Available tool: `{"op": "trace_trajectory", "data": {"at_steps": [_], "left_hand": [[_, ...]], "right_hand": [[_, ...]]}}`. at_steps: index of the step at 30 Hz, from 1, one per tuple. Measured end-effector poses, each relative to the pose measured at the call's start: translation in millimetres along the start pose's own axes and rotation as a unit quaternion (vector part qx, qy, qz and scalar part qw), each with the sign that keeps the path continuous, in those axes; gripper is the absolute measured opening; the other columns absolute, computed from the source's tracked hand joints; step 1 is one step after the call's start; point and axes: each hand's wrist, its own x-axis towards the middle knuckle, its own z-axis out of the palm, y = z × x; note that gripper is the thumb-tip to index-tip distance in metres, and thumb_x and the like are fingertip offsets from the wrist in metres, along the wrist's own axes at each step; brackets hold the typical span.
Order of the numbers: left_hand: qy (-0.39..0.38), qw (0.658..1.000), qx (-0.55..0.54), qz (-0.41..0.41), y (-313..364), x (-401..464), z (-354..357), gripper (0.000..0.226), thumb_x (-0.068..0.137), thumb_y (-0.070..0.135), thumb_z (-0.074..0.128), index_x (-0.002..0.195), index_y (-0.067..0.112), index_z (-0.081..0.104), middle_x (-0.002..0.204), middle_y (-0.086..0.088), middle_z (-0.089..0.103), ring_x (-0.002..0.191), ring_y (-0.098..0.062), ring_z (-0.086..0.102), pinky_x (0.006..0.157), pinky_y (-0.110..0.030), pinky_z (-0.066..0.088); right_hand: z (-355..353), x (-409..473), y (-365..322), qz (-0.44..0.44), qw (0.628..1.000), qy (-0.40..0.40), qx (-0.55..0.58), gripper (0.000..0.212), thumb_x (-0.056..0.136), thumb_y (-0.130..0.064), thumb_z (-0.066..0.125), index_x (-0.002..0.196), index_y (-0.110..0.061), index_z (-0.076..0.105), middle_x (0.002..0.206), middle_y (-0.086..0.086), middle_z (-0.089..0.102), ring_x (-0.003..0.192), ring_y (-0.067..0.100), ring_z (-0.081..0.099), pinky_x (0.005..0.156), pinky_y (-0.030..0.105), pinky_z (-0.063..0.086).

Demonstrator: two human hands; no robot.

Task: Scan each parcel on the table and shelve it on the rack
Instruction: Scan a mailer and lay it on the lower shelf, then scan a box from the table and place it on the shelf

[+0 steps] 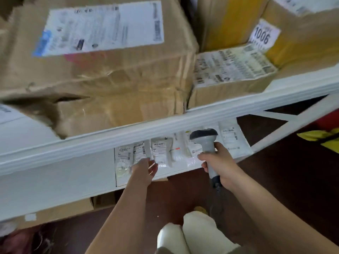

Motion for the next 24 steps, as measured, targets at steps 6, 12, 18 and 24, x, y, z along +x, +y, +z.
{"op": "trace_trajectory", "data": {"at_steps": [6,12,18,24], "left_hand": [[-0.125,0.983,0.135,-0.03,-17.1,-120.4,74.6,0.008,0.096,0.003,0.054,0.103,0.001,0.058,0.089,-0.013,0.063,0.075,-0.026,0.06,0.062,-0.031,0.052],[-0.204,0.937,0.284,-0.005,-54.9,-210.5,136.5,0.016,0.098,0.006,0.052,0.113,0.002,0.057,0.089,-0.011,0.062,0.065,-0.022,0.056,0.06,-0.027,0.053],[-0.279,0.865,0.416,0.012,-113.8,-291.0,208.1,0.013,0.098,0.006,0.054,0.111,0.004,0.057,0.092,-0.011,0.063,0.08,-0.025,0.062,0.071,-0.034,0.053],[-0.339,0.804,0.488,0.035,-198.8,-363.0,308.5,0.021,0.098,0.008,0.055,0.119,0.004,0.059,0.093,-0.01,0.064,0.085,-0.025,0.062,0.087,-0.037,0.053]], "right_hand": [[-69.4,-81.7,-25.4,0.012,0.995,0.071,0.075,0.036,0.087,-0.001,0.065,0.117,-0.013,0.05,0.084,0.013,0.058,0.058,0.015,0.055,0.054,0.027,0.048],[-151.1,-162.8,-21.9,-0.014,0.964,0.193,0.182,0.038,0.086,0.001,0.065,0.118,-0.013,0.051,0.08,0.011,0.061,0.054,0.015,0.055,0.05,0.026,0.047],[-249.0,-235.7,3.2,-0.032,0.918,0.291,0.267,0.033,0.088,0.002,0.063,0.116,-0.012,0.05,0.081,0.012,0.057,0.055,0.016,0.052,0.052,0.029,0.045],[-361.1,-260.2,40.3,-0.039,0.855,0.368,0.365,0.043,0.087,0.001,0.064,0.124,-0.013,0.05,0.083,0.009,0.059,0.054,0.013,0.055,0.051,0.027,0.048]]}}
